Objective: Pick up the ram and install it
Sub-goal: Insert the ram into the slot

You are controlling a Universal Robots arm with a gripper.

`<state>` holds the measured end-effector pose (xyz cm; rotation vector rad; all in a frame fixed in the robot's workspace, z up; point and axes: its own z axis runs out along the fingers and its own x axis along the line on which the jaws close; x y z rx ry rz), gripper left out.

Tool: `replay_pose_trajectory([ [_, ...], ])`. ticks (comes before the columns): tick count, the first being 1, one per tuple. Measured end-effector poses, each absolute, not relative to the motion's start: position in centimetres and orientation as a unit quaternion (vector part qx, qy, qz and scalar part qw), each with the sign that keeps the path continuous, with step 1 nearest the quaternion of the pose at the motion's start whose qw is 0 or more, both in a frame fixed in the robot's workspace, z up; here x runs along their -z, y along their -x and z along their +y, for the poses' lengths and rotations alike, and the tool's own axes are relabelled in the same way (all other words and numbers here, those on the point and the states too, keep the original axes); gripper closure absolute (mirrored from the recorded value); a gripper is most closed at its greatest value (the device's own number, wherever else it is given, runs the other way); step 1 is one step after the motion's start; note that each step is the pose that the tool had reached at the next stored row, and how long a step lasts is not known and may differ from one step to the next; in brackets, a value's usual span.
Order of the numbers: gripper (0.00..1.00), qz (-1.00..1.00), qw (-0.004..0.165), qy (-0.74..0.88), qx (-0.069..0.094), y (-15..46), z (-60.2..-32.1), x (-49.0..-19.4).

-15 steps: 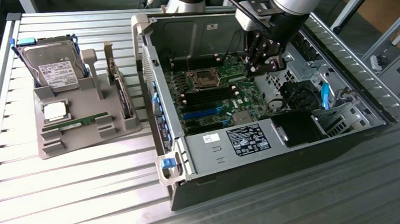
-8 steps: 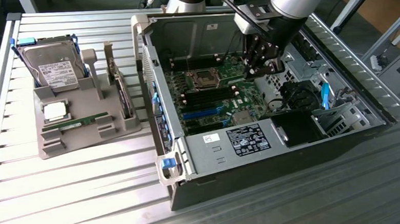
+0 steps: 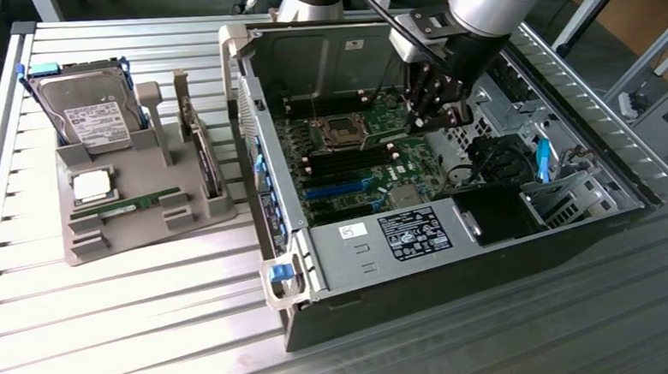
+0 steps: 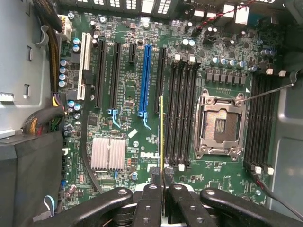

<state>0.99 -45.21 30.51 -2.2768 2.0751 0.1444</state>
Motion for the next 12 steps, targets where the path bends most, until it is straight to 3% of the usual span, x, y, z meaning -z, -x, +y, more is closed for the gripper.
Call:
replay_pose_trajectory([
  [12, 0.89, 0.673, 0.029, 0.738, -0.047, 0.4, -45.2, -29.0],
])
